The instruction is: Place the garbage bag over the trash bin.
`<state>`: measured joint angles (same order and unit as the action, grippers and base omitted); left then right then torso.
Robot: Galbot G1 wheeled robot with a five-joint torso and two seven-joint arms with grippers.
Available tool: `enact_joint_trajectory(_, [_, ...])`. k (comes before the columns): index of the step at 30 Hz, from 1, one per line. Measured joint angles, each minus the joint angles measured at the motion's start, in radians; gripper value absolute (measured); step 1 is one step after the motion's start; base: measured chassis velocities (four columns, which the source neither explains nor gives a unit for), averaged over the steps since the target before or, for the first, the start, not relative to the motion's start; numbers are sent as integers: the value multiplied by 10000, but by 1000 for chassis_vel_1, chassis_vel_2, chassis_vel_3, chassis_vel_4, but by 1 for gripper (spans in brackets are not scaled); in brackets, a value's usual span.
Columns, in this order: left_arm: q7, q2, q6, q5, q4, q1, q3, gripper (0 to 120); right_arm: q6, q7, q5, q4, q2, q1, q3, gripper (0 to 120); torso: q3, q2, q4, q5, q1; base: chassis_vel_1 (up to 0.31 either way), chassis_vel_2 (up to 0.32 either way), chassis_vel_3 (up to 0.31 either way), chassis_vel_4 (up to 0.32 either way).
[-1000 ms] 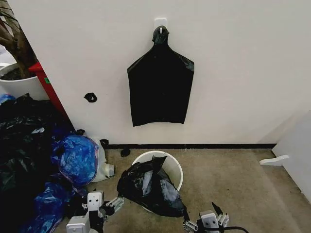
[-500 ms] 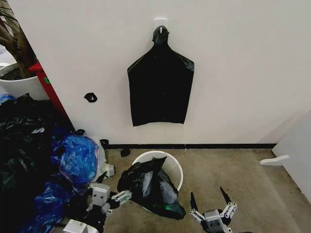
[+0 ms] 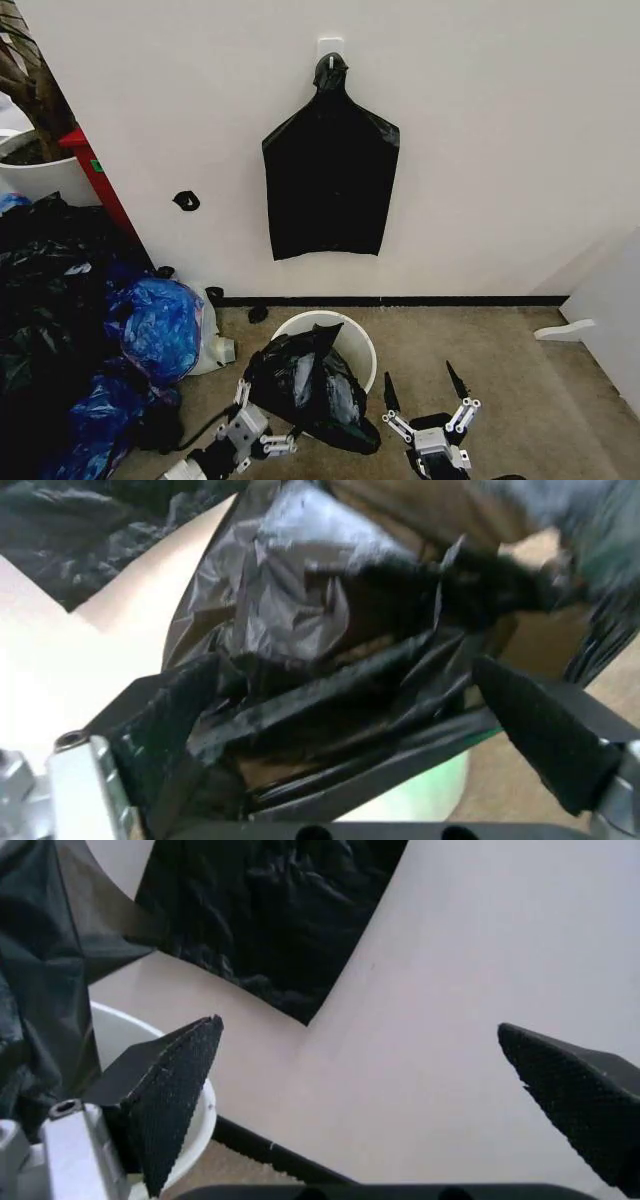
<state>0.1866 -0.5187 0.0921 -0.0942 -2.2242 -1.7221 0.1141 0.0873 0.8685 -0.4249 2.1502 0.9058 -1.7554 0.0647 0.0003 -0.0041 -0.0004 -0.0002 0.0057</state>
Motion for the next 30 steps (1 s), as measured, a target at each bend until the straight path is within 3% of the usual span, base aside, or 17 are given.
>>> enact_joint_trajectory(7, [839, -650, -15, -143, 174, 215, -174, 76, -32, -69, 105, -148, 99, 89, 78, 100, 0, 0, 0, -1, 0, 0, 0, 0, 0])
enact_joint_trajectory(18, [1835, -2095, 763, -1777, 117, 50, 200, 34, -39, -106, 105, -270, 279, 92, 75, 100, 0, 0, 1, -5, 0, 0, 0, 0, 0])
enact_joint_trajectory(21, [2059, -2629, 764, -2148, 305, 48, 355, 21, -31, -125, 90, -282, 330, 87, 77, 100, 0, 0, 0, -8, 0, 0, 0, 0, 0])
enact_joint_trajectory(23, [2096, -2748, 764, -2186, 386, 48, 379, 19, -27, -137, 87, -286, 345, 87, 77, 100, 0, 0, 0, -8, 0, 0, 0, 0, 0])
enact_joint_trajectory(26, [2276, -3118, 765, -2255, 815, 81, 401, 4, -11, -179, 79, -306, 376, 88, 81, 100, 0, 0, 0, -9, 0, 0, 0, 0, 0])
enact_joint_trajectory(30, [2475, -3360, 771, -2351, 1268, 271, 394, 0, 1, -207, 86, -325, 383, 94, 81, 100, -1, 0, 0, -7, 0, 0, 0, 0, 0])
